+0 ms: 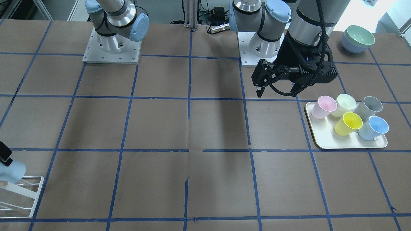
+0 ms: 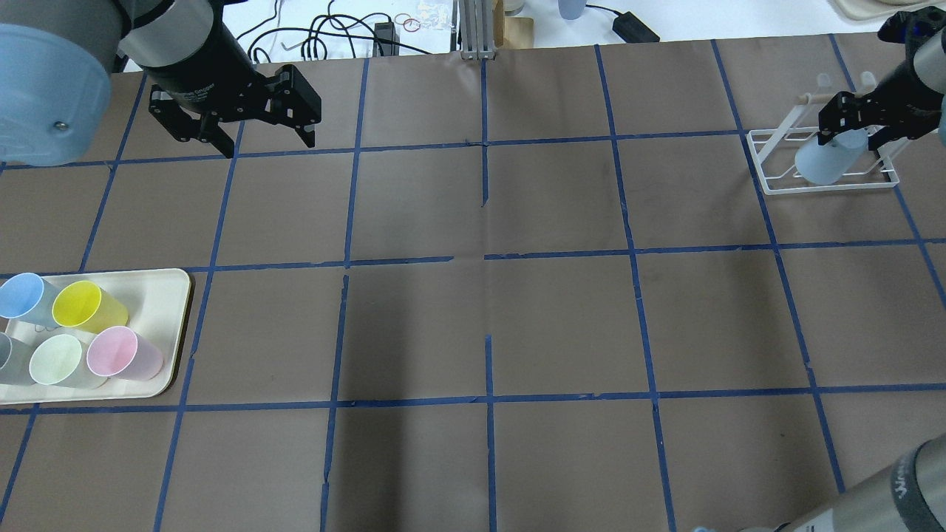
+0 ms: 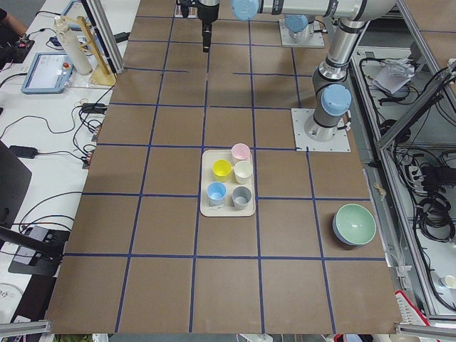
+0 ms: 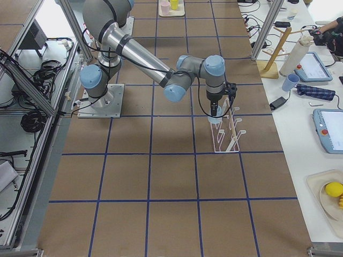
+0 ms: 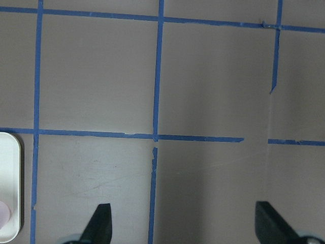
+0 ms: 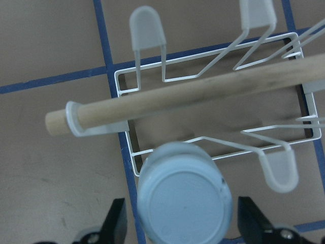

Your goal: Transfer IKEA cup to right arm and place on rack

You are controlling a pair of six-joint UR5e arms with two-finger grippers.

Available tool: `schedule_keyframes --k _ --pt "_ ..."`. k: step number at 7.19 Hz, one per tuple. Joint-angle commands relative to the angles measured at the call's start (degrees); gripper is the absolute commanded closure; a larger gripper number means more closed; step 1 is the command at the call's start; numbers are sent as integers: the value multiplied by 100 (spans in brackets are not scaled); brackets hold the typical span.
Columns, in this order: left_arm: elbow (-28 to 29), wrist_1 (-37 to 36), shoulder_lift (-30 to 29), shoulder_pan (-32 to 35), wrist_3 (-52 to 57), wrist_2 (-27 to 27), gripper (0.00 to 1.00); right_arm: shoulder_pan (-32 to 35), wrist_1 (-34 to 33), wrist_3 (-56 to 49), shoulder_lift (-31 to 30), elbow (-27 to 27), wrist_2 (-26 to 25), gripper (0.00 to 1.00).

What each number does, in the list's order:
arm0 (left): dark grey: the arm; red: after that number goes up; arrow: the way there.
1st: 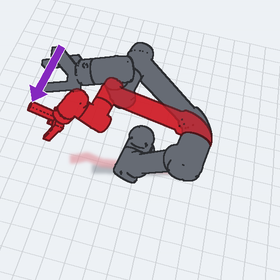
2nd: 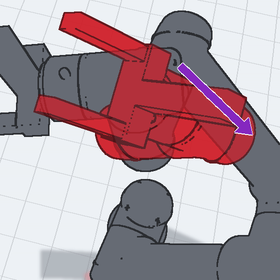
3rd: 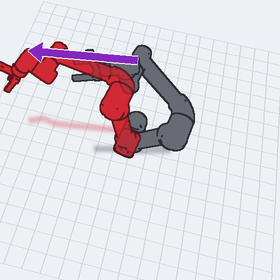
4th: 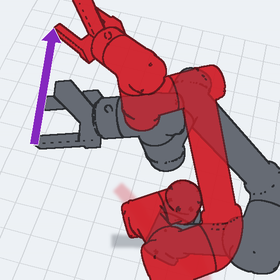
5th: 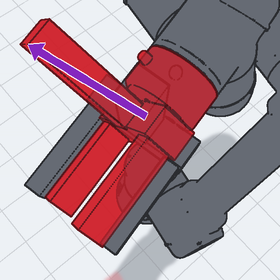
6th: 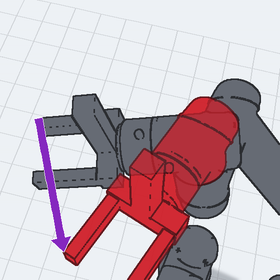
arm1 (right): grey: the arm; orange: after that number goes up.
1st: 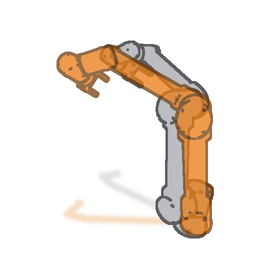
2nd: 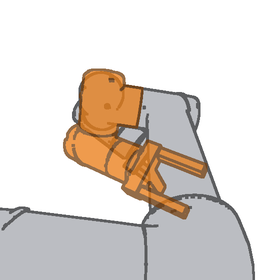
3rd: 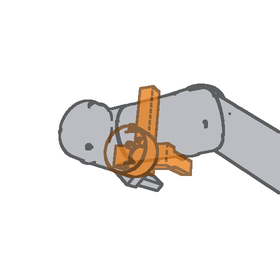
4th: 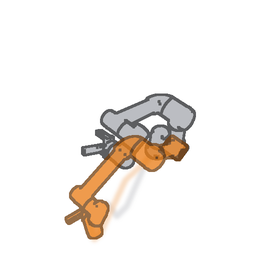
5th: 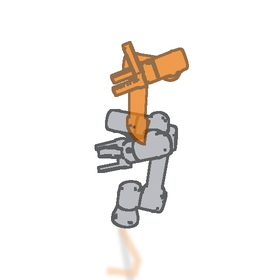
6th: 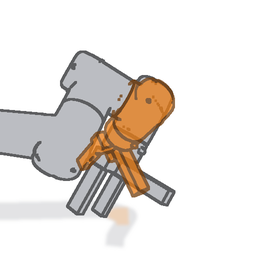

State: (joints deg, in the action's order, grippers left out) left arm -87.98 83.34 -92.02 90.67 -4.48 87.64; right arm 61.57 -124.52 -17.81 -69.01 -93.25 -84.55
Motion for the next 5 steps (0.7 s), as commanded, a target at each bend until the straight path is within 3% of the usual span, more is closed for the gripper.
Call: schedule_keyframes --k 1,2,3,5 --pt "0 7 0 -6 0 -1 0 -4 -37 14 -51 9 35 9" --pt "0 -2 0 -15 0 -1 0 -4 -29 14 -129 70 9 1" --pt "0 7 0 -15 9 7 0 5 111 23 -400 70 -43 0" --pt "0 7 9 -23 9 8 0 5 1135 40 -1241 62 -44 0"
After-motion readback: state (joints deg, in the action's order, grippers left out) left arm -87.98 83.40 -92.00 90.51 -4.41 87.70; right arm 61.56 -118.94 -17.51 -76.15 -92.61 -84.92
